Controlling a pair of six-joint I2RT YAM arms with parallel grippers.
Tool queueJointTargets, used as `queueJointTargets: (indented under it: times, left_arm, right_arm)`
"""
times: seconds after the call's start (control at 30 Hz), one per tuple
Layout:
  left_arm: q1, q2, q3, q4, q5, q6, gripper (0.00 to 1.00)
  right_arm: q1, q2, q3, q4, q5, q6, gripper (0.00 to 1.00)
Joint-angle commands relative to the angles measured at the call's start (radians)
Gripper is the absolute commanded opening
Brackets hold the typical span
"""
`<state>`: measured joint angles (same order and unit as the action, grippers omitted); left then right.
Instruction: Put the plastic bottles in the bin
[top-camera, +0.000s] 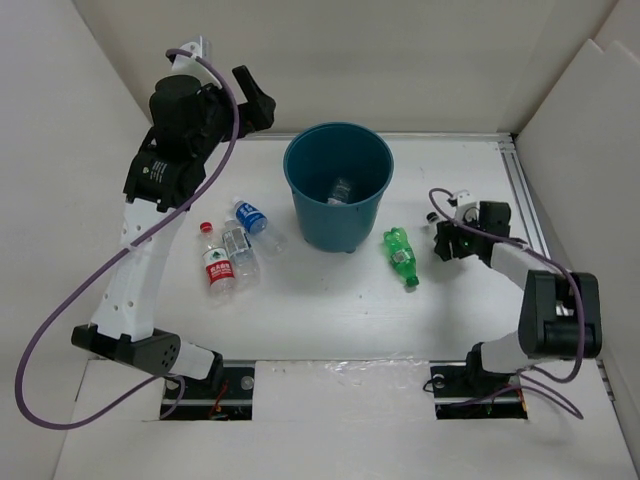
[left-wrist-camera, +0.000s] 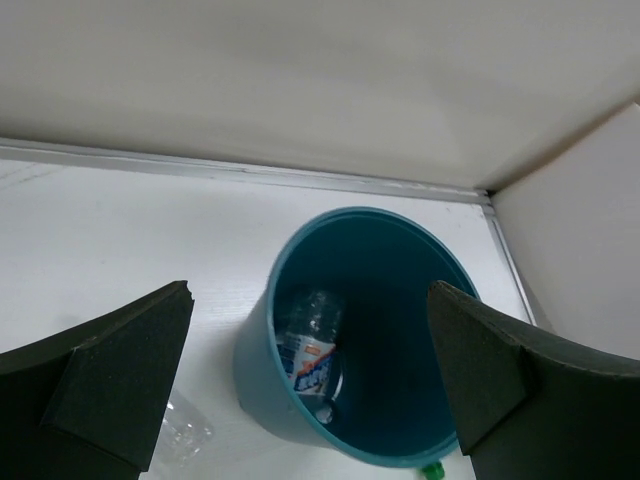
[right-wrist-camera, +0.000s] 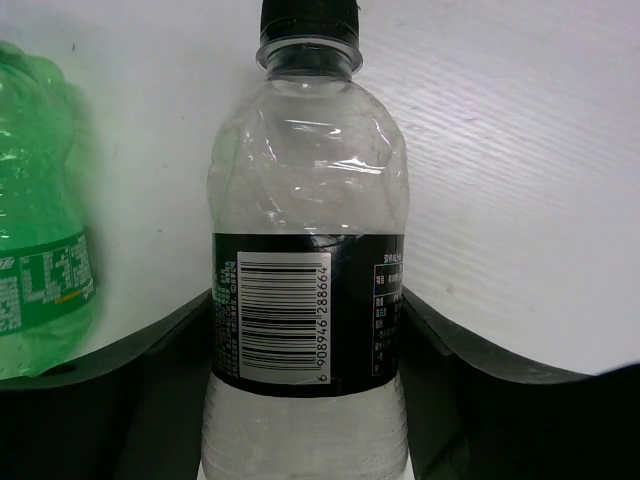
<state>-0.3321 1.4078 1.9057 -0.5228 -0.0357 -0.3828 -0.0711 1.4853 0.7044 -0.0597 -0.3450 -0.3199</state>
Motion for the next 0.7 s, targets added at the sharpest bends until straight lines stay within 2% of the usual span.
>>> queueJointTargets:
  times: [0.0, 0.17, 0.2, 0.23, 0.33, 0.37, 0.53, 0.67]
  left_arm:
    - [-0.002, -0.010, 0.007, 0.044, 0.193, 0.025, 1.00]
    - [-0.002, 0.075, 0.059, 0.142, 0.483, 0.035, 1.00]
    - [-0.011, 0.089, 0.068, 0.162, 0.535, 0.035, 1.00]
    - [-0.012, 0.101, 0.069, 0.191, 0.654, 0.019, 1.00]
    - [-0.031, 0.147, 0.056, 0.361, 0.857, -0.039, 1.00]
    - [-0.045, 0.160, 0.065, 0.383, 0.867, -0.051, 1.00]
    - [-0.180, 0.279, 0.217, 0.389, 0.895, -0.038, 1.00]
    - [-0.217, 0.299, 0.205, 0.467, 0.904, -0.047, 1.00]
  right_arm:
    - [-0.039, -0.156, 0.014, -0.032, 0.036, 0.039, 0.00]
    - [-0.039, -0.438, 0.134, -0.153, 0.077, 0.085, 0.00]
    - [-0.030, -0.463, 0.170, -0.169, 0.077, 0.094, 0.00]
    - [-0.013, -0.480, 0.208, -0.178, 0.064, 0.094, 0.00]
    - [0.055, -0.508, 0.371, -0.189, 0.028, 0.149, 0.00]
    - [0.079, -0.508, 0.445, -0.168, 0.018, 0.159, 0.00]
    - [0.212, -0.429, 0.608, -0.019, -0.046, 0.223, 0.00]
    - [0.318, -0.375, 0.676, 0.064, -0.097, 0.246, 0.00]
